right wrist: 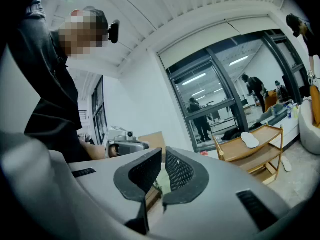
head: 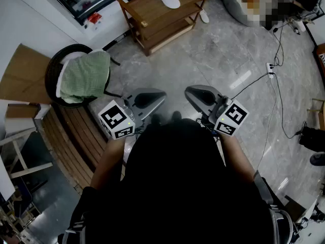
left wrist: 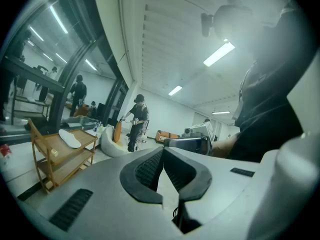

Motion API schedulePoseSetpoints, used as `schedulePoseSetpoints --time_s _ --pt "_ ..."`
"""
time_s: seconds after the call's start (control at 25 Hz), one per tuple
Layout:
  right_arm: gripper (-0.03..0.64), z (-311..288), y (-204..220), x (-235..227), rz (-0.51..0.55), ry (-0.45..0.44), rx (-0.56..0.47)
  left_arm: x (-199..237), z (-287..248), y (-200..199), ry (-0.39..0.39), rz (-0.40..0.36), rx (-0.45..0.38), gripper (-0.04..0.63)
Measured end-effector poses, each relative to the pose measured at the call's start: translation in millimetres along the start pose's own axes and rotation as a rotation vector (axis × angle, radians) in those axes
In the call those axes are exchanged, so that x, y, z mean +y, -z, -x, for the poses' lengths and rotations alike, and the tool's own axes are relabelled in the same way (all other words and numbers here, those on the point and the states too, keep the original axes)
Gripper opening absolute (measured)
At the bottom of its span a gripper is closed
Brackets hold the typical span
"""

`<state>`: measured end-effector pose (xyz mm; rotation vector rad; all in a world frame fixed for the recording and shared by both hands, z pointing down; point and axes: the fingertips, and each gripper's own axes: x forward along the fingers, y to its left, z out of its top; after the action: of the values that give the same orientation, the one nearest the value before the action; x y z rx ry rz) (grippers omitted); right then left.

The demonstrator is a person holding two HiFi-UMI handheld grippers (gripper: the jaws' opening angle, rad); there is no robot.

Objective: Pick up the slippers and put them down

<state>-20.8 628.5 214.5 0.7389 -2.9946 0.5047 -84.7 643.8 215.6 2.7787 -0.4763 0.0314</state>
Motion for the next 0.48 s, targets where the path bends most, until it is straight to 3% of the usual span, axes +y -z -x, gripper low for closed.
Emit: schedulePoseSetpoints --time_s 0.48 --pt "0.034 17.7 2.0 -18.3 -0.007 -0.019 -0.040 -0.2 -25.6 -1.9 -0.054 -0.025 -0.002 0.011"
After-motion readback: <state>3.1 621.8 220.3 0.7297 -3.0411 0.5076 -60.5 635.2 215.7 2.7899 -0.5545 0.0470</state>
